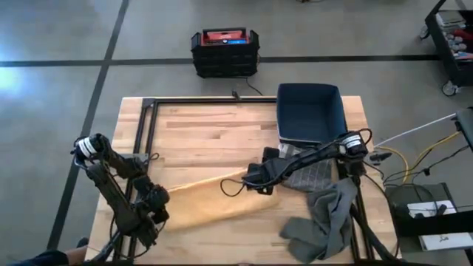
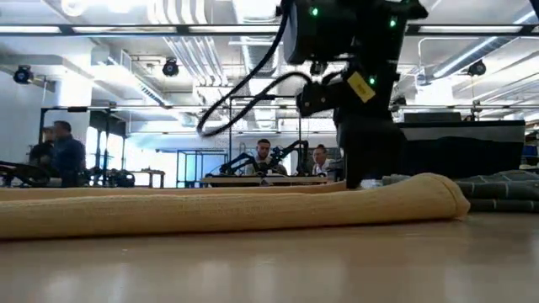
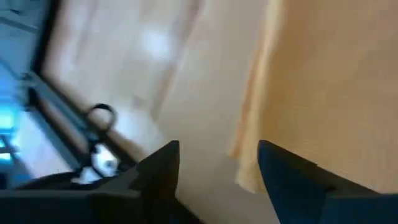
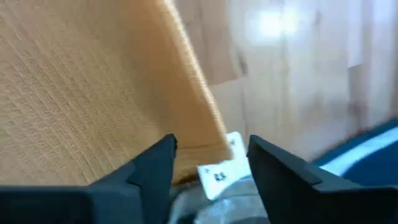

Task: Fold towel
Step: Fold the yellow kitchen towel

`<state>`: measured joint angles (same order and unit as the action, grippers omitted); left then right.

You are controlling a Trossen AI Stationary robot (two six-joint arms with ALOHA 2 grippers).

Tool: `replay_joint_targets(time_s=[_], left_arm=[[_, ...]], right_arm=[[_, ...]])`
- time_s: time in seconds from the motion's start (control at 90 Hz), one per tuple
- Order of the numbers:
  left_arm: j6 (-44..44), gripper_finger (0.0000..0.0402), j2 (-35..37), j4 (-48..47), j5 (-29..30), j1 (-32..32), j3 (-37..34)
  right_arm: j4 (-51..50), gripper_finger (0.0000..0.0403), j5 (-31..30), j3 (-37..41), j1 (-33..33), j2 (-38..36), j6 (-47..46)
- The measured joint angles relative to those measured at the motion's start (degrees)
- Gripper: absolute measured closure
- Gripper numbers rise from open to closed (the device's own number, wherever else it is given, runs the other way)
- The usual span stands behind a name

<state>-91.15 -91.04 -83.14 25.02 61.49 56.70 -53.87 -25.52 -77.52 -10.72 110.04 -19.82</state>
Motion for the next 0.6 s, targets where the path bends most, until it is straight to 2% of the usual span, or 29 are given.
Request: replay_joint_targets(time_s=[0.122, 0.222, 0.311, 0.389, 0.478, 0.6], left_arm=[[0.82, 0.0196, 0.02, 5.73, 4.24, 0.0, 2.08], [5.89, 0.0207, 0.02, 18.3, 6.95, 0.0, 1.68], [9.19, 0.0221, -0.08, 29.36, 7.01, 0.0, -0.68], [10.19, 0.0235, -0.33, 35.79, 7.01, 0.0, -2.79], [10.09, 0.0252, -0.98, 38.5, 6.34, 0.0, -5.2], [9.13, 0.0274, -1.3, 39.29, 4.81, 0.0, -7.41]], right_arm=[[1.17, 0.0184, 3.4, -0.04, -0.66, -4.3, 2.6], [7.1, 0.0177, 11.42, 1.05, -1.86, -6.52, 6.64], [15.63, 0.0178, 17.01, 3.98, -3.17, -7.15, 10.09], [22.49, 0.0185, 18.08, 7.4, -4.09, -6.51, 12.52], [25.97, 0.0193, 18.13, 10.81, -4.7, -5.14, 13.42], [27.71, 0.0206, 19.24, 12.97, -5.34, -3.94, 8.8]])
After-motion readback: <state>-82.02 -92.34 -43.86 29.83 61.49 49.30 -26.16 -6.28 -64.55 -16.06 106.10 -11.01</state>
